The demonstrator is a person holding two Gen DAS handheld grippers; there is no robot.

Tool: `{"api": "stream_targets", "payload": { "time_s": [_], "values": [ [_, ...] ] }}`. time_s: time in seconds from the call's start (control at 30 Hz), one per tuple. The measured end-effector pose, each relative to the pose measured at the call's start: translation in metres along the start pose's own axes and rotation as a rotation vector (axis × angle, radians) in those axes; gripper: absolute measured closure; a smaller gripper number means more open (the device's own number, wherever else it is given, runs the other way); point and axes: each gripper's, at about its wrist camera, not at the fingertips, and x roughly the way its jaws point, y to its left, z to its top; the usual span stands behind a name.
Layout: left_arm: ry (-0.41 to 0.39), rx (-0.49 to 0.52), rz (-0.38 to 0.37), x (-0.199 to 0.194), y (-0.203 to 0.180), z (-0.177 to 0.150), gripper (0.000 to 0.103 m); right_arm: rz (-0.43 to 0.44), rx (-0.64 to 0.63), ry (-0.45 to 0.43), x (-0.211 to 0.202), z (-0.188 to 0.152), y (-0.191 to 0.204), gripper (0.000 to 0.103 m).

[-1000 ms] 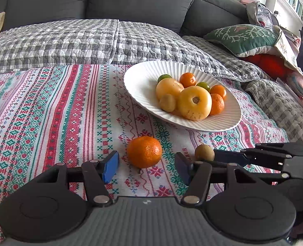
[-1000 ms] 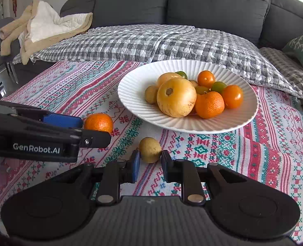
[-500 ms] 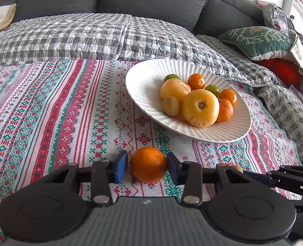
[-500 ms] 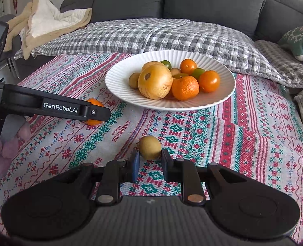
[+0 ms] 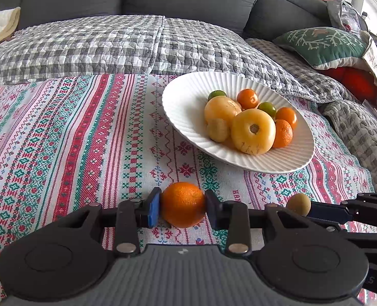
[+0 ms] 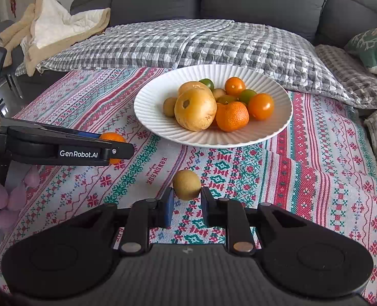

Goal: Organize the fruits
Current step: 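Carry the mandarin and kiwi-like fruit over the white plate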

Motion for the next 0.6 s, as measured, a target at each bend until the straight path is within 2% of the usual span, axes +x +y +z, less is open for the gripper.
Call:
{"api": "stream_targets", "payload": {
  "time_s": [0.33,0.47,0.6],
  "values": [
    [-0.027,-0.096,-0.016,-0.016,0.007,0.011,0.064,-0.004,0.058,-0.066,-0.018,0.013,-0.011,0.083],
    [-0.075,-0.1,-0.018,-0.023,0.003,0.023,0.064,-0.017,0.105,-0.117,-0.025,0.02,-0.021,0.083],
    [-0.088,-0.081,-0.015,-0.015,0.0,0.034,0.064,-0.027,0.157,-0.148,-0.024,0.022,-0.03,0.083]
  ]
}}
